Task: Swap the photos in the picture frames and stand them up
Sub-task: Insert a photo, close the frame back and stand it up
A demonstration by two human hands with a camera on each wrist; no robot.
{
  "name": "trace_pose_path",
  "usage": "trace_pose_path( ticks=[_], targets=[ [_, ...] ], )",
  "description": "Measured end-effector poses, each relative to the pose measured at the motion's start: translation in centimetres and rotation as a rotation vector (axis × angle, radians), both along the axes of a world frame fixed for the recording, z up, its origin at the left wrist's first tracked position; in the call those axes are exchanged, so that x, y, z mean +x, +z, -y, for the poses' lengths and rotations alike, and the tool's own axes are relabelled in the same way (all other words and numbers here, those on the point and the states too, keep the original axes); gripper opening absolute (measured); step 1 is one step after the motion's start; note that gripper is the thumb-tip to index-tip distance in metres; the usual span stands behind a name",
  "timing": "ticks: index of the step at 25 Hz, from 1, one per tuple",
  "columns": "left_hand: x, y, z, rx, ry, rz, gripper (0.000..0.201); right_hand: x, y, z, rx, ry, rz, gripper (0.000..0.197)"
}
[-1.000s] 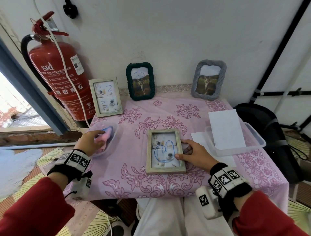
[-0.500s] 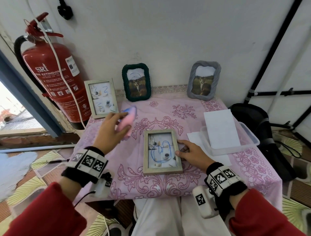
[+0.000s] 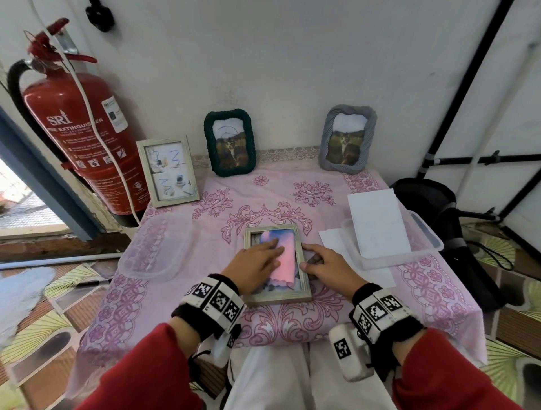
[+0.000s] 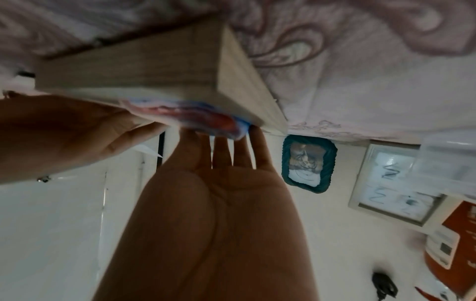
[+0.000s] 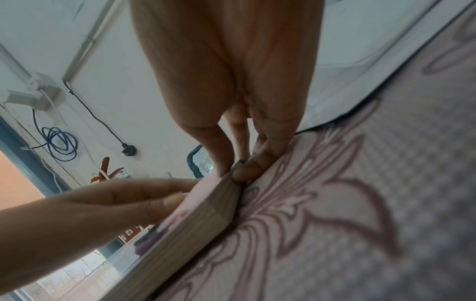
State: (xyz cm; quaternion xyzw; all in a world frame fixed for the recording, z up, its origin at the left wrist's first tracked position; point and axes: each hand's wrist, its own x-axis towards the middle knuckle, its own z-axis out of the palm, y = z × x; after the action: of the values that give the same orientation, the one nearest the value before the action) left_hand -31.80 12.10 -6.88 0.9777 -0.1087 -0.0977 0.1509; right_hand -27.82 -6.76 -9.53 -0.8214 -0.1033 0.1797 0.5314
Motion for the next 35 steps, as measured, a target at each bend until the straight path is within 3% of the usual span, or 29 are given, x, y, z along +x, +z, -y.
trace_pose_path(
  ticks=[5,8,11,14,17,21,26,35],
  targets=[
    [-0.4,-0.7,-0.6,0.138,-0.060,-0.072,0.060,-0.2,0.3,0.0,-0.039,0.019,0.035,0.049],
    [-0.3,-0.3,-1.0,0.117,-0.041,-0.083,0.071,-0.4,0.6,0.0,-0.094,0.046,0.069,0.051],
    [-0.5,0.3,-2.3,0.091,0.064,-0.110,0.102,-0.1,1.3,-0.2,-0.161,0.085,0.000,0.056],
    [-0.7,0.8,-3.8,0.116,0.076,-0.196,0.128,0.2,2.2,-1.1,-0.376,0.158,0.258,0.056],
    [-0.7,1.0,-4.7,0.118,0.036,-0.242,0.129,0.1,3.1,-3.2,-0.505,0.311,0.578,0.051],
    [-0.3,0.8,-5.2,0.158,-0.017,-0.237,0.127,1.3,2.4,-4.7,-0.731,0.510,0.577,0.063],
    [-0.1,0.1,-5.9,0.142,-0.046,-0.193,0.128,3.8,2.3,-5.2,-0.616,0.530,0.637,0.032],
    [0.8,0.7,-5.3,0.301,-0.095,-0.174,0.138,-0.2,1.7,-4.8,-0.559,0.852,0.745,0.028]
  ],
)
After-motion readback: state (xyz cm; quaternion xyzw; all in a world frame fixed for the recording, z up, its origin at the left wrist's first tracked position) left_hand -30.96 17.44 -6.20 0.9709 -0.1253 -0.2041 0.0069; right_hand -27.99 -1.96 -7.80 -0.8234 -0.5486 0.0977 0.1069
